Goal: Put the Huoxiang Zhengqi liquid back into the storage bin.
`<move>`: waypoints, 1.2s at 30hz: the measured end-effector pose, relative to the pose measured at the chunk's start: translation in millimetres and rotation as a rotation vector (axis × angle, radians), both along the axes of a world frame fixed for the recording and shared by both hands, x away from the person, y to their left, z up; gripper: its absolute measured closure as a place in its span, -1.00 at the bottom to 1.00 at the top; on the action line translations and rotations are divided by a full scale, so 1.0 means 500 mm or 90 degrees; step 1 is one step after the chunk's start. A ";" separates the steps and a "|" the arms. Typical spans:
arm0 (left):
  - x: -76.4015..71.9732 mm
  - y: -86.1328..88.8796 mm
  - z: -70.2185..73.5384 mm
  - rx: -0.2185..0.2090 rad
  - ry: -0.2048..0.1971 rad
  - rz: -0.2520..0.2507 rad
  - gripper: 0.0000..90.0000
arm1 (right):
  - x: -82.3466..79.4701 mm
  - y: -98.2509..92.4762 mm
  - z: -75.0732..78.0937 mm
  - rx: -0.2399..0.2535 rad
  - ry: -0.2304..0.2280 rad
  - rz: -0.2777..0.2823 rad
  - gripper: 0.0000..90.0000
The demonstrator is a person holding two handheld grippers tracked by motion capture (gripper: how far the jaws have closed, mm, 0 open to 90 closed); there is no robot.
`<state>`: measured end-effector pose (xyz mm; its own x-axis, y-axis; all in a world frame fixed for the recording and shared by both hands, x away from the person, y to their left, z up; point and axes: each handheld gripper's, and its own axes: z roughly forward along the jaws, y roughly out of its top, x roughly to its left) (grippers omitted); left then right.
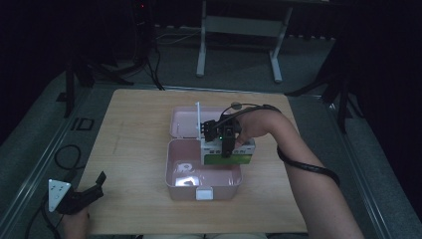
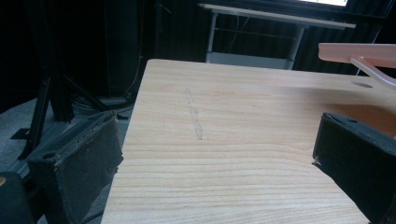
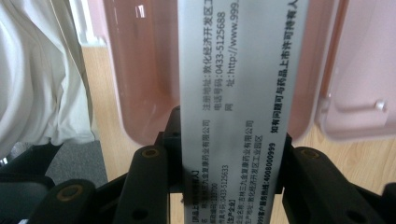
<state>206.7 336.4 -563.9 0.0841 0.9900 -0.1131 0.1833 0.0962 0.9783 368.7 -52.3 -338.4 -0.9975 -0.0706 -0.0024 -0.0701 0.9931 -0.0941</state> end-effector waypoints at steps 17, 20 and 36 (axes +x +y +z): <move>0.000 0.000 0.000 -0.002 -0.002 -0.002 -0.98 | -0.019 0.060 -0.033 0.025 0.021 0.026 0.41; 0.000 0.000 0.000 -0.003 -0.002 -0.001 -0.98 | -0.017 0.061 -0.052 0.020 0.029 0.026 0.41; 0.000 0.001 0.000 -0.001 0.000 -0.003 -0.98 | -0.017 0.062 -0.141 0.019 0.058 0.025 0.40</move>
<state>206.7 336.7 -563.9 0.0886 0.9895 -0.1144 0.1836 0.0966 0.9782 360.3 -21.3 -408.7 -0.9903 -0.1105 0.0847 -0.1155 0.9918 -0.0556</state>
